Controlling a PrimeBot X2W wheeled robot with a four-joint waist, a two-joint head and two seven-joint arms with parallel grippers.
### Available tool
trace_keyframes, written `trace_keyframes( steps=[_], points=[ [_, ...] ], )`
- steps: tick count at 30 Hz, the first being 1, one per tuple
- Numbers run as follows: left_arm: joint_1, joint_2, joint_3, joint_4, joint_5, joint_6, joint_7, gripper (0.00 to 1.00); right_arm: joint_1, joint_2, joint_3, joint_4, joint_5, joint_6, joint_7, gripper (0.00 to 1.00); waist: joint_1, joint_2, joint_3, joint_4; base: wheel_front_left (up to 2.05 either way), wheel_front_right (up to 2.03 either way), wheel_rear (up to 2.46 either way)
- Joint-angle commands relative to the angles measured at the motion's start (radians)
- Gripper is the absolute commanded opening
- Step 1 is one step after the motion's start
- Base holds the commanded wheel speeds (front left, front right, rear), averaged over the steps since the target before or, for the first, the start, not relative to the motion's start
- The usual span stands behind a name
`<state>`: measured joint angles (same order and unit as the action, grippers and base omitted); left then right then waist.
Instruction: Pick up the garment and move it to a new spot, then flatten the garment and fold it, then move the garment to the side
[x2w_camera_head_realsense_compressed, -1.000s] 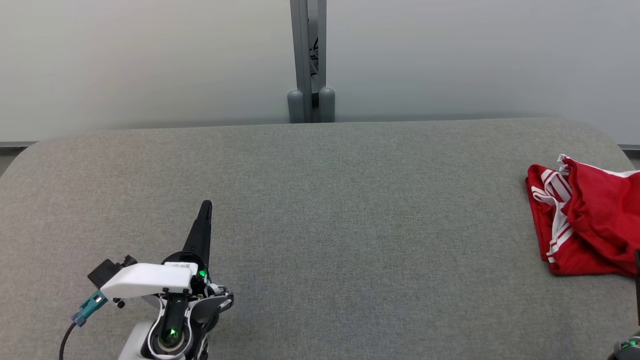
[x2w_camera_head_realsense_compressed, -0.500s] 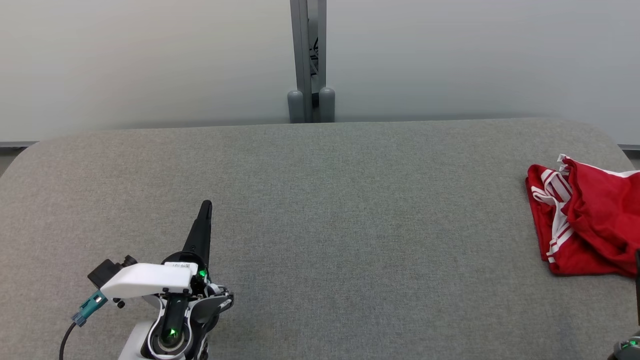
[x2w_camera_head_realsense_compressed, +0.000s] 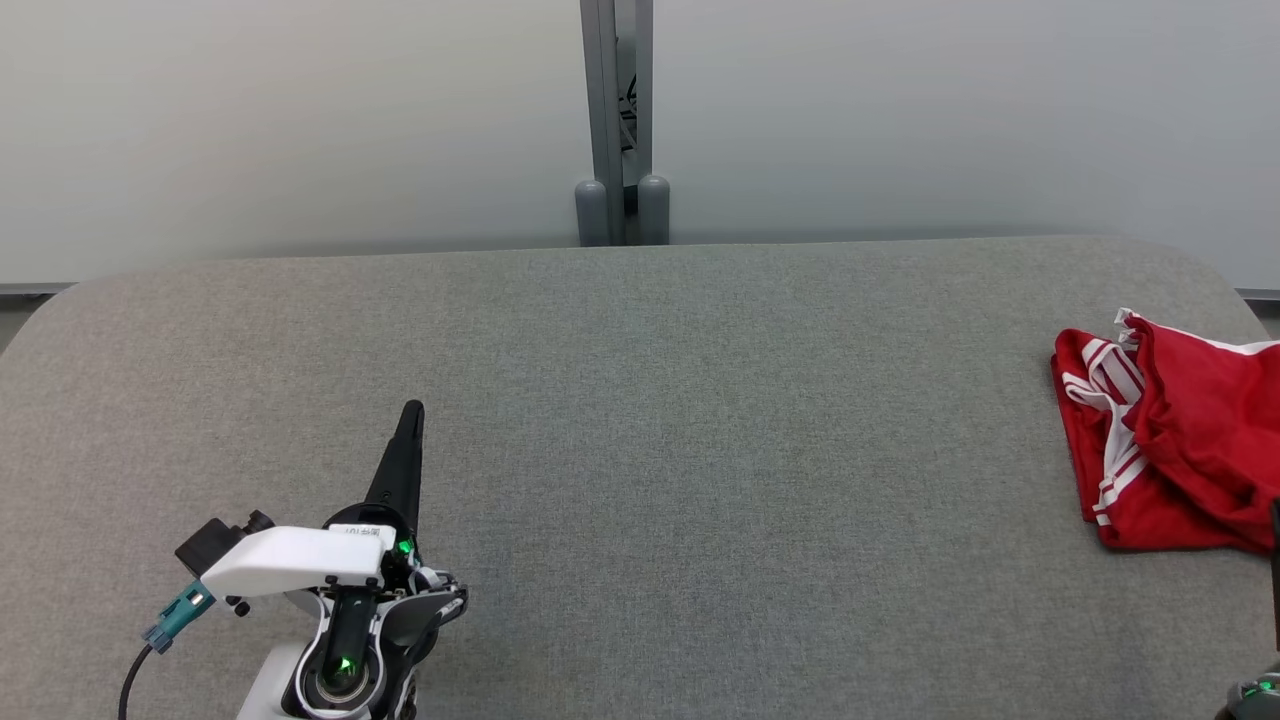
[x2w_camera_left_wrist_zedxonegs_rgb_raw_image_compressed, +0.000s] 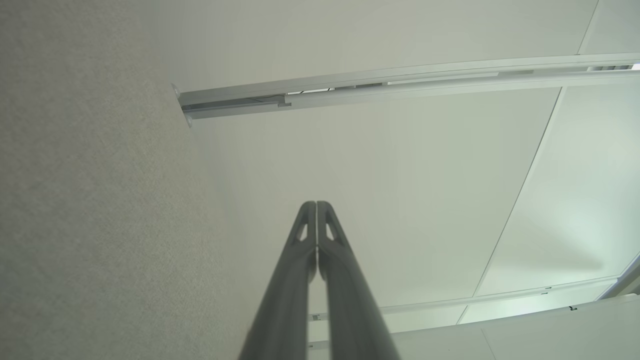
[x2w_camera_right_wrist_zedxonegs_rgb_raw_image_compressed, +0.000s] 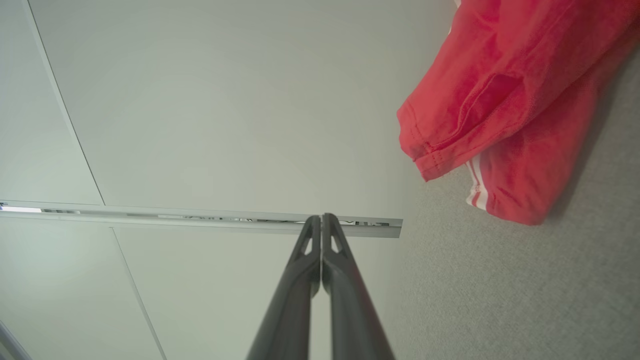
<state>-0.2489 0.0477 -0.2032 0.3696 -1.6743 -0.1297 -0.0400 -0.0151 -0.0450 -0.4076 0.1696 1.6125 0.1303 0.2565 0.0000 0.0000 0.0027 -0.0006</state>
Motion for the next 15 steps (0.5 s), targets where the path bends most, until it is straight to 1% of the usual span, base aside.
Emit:
trace_keyframes(
  steps=[1, 15],
  points=[
    [-0.006, 0.005, 0.001, 0.001, -0.001, -0.004, 0.0, 0.0, -0.009, -0.01, 0.0, -0.007, 0.003, 0.001, 0.005, 0.0, 0.0, 0.0, 0.0, 0.0, 0.0, 0.0, 0.0],
    [-0.006, 0.005, 0.001, 0.001, -0.001, -0.004, 0.0, 0.0, -0.009, -0.01, 0.0, -0.007, 0.003, 0.001, 0.005, 0.0, 0.0, 0.0, 0.0, 0.0, 0.0, 0.0, 0.0]
  ],
)
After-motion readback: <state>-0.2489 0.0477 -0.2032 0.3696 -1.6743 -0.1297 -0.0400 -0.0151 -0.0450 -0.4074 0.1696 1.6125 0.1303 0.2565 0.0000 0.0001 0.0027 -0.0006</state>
